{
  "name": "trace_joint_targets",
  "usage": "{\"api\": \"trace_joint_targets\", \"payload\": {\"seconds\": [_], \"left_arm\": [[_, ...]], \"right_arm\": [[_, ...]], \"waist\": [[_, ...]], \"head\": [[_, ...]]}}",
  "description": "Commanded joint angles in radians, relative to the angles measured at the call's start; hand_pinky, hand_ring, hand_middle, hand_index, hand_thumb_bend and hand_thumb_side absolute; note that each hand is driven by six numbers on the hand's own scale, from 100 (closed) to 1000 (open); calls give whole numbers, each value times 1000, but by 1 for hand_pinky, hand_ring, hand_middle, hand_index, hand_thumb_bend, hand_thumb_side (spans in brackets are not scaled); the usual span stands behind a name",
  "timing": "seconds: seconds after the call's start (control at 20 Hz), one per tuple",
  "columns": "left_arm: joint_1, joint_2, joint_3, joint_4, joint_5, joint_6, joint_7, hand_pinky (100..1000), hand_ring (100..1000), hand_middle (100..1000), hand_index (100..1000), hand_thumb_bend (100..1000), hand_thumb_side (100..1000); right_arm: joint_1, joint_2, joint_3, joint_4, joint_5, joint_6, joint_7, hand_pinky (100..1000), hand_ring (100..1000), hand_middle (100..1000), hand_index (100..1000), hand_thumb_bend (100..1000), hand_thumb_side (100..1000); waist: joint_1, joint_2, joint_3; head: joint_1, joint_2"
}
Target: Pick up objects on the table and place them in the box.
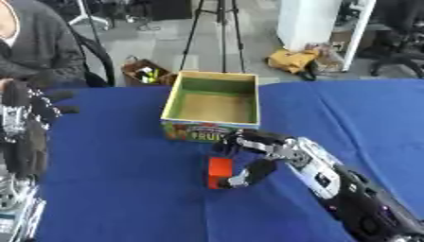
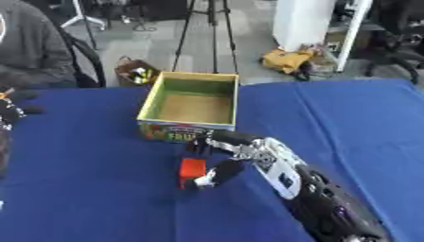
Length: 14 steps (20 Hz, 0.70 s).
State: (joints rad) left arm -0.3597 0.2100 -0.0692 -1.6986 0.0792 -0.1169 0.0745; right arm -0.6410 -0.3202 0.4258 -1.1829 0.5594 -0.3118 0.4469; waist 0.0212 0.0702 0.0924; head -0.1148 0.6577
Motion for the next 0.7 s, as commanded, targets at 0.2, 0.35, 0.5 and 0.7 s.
{"api": "trace_joint_targets", "payload": {"seconds": [0.2, 0.35, 0.5, 0.7], "left_arm": [[-16, 5, -1, -8, 2, 0, -3, 639, 738, 774, 864, 547, 966], [-16, 5, -1, -8, 2, 0, -3, 639, 738, 774, 864, 546, 966], [-16, 4, -1, -7, 2, 0, -3, 639, 739, 774, 864, 546, 967], [-15, 4, -1, -6, 2, 0, -3, 639, 739, 774, 864, 544, 967]], "right_arm": [[-9, -2, -2, 7, 12, -14, -7, 656, 707, 658, 836, 505, 648], [-8, -1, -1, 10, 17, -15, -17, 647, 676, 594, 781, 468, 635], [-8, 0, -3, 10, 25, -12, -38, 631, 638, 527, 711, 384, 594], [-9, -2, -7, 12, 45, 4, -79, 606, 595, 447, 615, 216, 520]], "waist": [[2, -8, 2], [3, -8, 1], [3, -8, 1], [2, -9, 0]], "head": [[1, -4], [0, -3], [-1, -3], [-1, -3]]}}
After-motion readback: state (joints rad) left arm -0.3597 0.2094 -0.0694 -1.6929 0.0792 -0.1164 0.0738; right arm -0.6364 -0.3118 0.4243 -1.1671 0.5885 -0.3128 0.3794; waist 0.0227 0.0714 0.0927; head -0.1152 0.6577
